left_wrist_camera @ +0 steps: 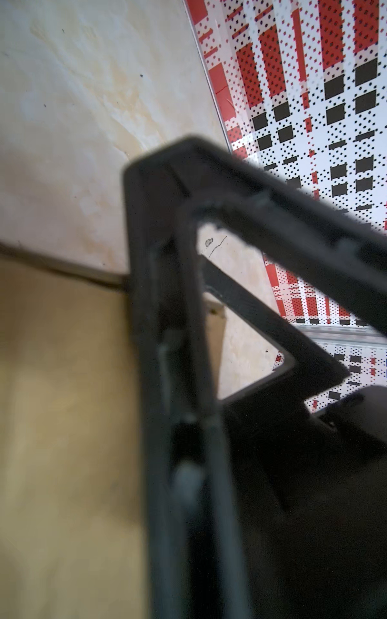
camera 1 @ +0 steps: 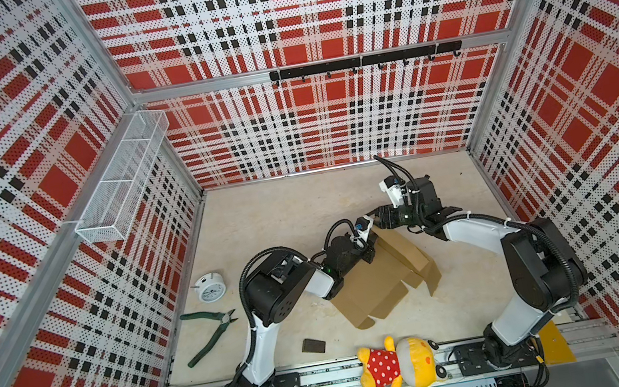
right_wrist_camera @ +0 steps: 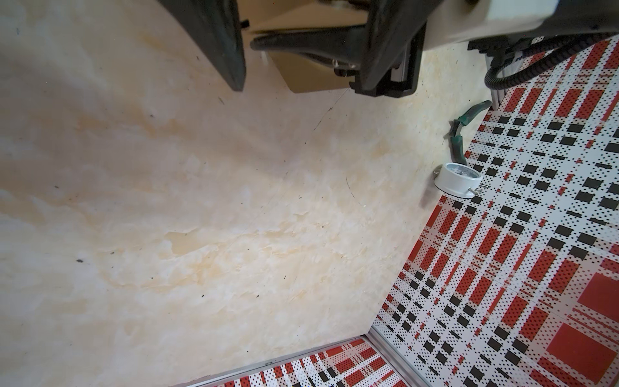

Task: Fold the paper box

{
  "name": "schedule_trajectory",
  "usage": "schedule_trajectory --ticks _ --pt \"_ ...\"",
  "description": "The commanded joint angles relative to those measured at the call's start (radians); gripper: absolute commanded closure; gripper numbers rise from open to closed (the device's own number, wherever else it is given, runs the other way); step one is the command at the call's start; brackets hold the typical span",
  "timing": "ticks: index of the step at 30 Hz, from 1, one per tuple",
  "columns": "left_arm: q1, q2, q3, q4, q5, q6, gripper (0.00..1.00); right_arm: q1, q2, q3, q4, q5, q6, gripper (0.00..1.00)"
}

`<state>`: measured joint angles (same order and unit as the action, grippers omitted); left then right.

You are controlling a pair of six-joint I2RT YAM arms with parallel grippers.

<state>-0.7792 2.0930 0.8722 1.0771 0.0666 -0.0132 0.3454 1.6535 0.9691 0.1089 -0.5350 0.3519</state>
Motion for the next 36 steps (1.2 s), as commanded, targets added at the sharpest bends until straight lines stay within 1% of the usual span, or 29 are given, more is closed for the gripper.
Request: schedule_trajectory --ticks 1,5,9,10,11,12,17,21,28,31,34,36 --pt "-0.022 0.021 0.022 0.033 0.006 -0.016 0.85 0.000 -0.009 -0.037 -0.046 0.021 -0.020 0.44" --pt "-0.025 0.019 0.016 0.040 -0.010 -0.016 0.99 -0.002 -0.014 -0.041 -0.044 0.023 -0.019 0.44" --pt "-0.028 0.016 0.010 0.043 -0.025 -0.016 1.00 -0.002 -0.019 -0.041 -0.043 0.023 -0.018 0.44" --pt "-0.029 0.015 0.010 0.043 -0.026 -0.016 0.95 -0.002 -0.020 -0.040 -0.043 0.023 -0.018 0.44" --pt "-0.028 0.015 0.008 0.044 -0.030 -0.016 0.88 -0.002 -0.022 -0.042 -0.043 0.024 -0.018 0.44" --pt "-0.028 0.013 0.007 0.042 -0.033 -0.017 0.84 -0.002 -0.024 -0.040 -0.046 0.026 -0.019 0.44" --pt "-0.034 0.007 -0.020 0.040 -0.033 -0.028 0.77 -0.005 -0.031 -0.038 -0.052 0.029 -0.022 0.44" --pt "-0.042 0.010 -0.041 0.038 -0.036 -0.024 0.76 -0.006 -0.034 -0.036 -0.055 0.027 -0.024 0.44" --pt "-0.044 0.030 -0.020 0.036 -0.050 -0.016 0.84 -0.007 -0.034 -0.038 -0.058 0.025 -0.027 0.44" --pt "-0.044 0.040 -0.008 0.029 -0.050 -0.018 0.84 -0.008 -0.035 -0.038 -0.060 0.023 -0.028 0.44" --pt "-0.043 0.051 -0.002 0.015 -0.056 -0.022 0.80 -0.011 -0.037 -0.036 -0.063 0.022 -0.029 0.44" --pt "-0.043 0.054 -0.004 0.015 -0.056 -0.022 0.80 -0.013 -0.041 -0.036 -0.068 0.022 -0.032 0.44"
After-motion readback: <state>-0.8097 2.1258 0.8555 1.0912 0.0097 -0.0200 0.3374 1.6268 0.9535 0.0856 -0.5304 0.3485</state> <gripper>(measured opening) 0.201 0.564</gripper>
